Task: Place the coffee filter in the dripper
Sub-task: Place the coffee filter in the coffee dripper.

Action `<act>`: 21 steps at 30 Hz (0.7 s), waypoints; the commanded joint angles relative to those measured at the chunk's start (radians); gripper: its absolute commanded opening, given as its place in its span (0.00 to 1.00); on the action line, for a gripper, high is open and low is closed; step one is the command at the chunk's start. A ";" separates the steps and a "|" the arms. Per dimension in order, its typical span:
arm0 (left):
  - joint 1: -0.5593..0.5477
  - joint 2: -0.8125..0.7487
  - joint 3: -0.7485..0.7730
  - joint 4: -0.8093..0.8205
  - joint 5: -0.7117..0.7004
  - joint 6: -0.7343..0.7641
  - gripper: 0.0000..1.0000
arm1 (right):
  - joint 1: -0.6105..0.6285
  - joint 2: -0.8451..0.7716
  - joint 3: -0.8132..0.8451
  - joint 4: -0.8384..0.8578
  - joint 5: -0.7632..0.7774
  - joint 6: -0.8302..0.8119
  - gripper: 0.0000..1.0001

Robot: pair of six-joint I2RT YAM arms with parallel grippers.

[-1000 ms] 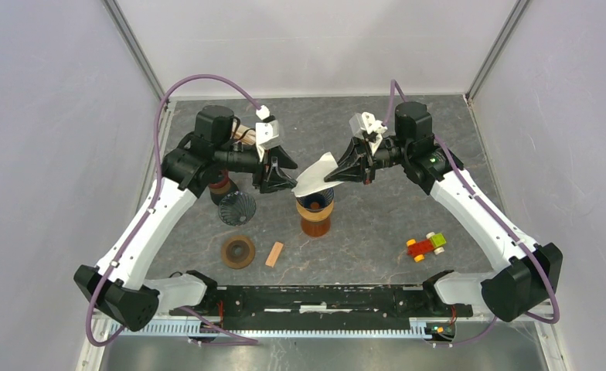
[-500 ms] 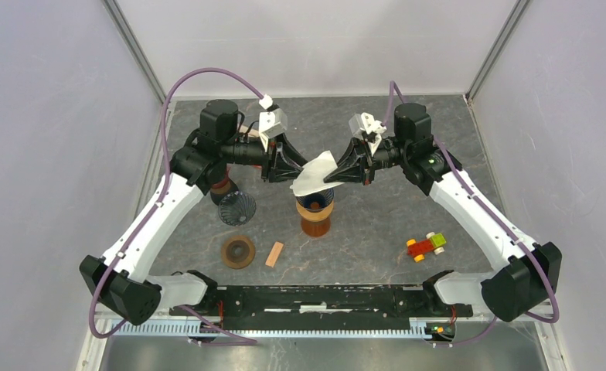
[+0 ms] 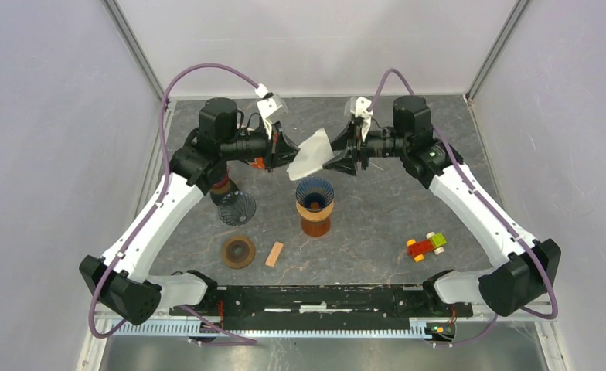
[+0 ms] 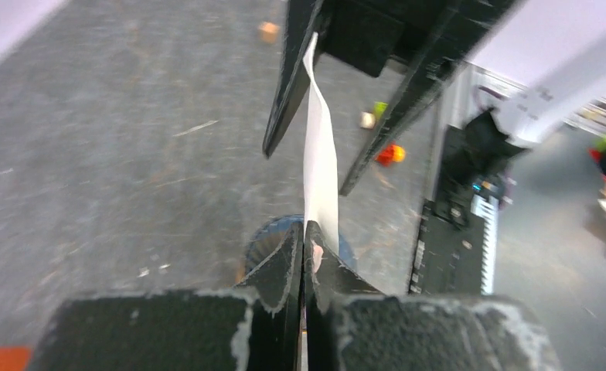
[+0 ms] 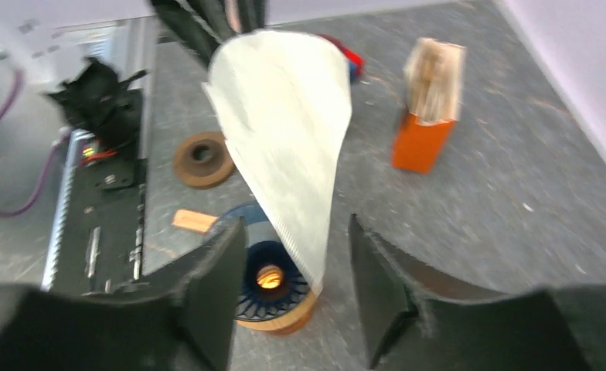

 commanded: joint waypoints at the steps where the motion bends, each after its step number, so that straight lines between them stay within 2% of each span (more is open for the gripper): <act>1: -0.003 -0.002 0.108 -0.042 -0.358 -0.075 0.02 | 0.002 -0.003 0.129 -0.046 0.341 0.016 0.65; 3: -0.004 0.012 0.143 -0.031 -0.500 -0.126 0.02 | 0.002 0.012 0.183 -0.062 0.413 0.032 0.72; 7: -0.064 0.082 0.256 -0.050 -0.805 -0.187 0.02 | 0.009 0.074 0.319 -0.071 0.490 0.089 0.74; 9: -0.107 0.114 0.296 -0.053 -0.915 -0.217 0.02 | 0.036 0.105 0.368 -0.063 0.538 0.120 0.75; 14: -0.149 0.181 0.354 -0.072 -0.954 -0.406 0.02 | 0.184 0.173 0.452 -0.091 0.726 0.089 0.78; 17: -0.153 0.196 0.365 -0.086 -0.972 -0.498 0.02 | 0.237 0.188 0.462 -0.102 0.748 0.080 0.79; 21: -0.154 0.203 0.387 -0.101 -1.009 -0.542 0.02 | 0.248 0.177 0.429 -0.104 0.771 0.080 0.78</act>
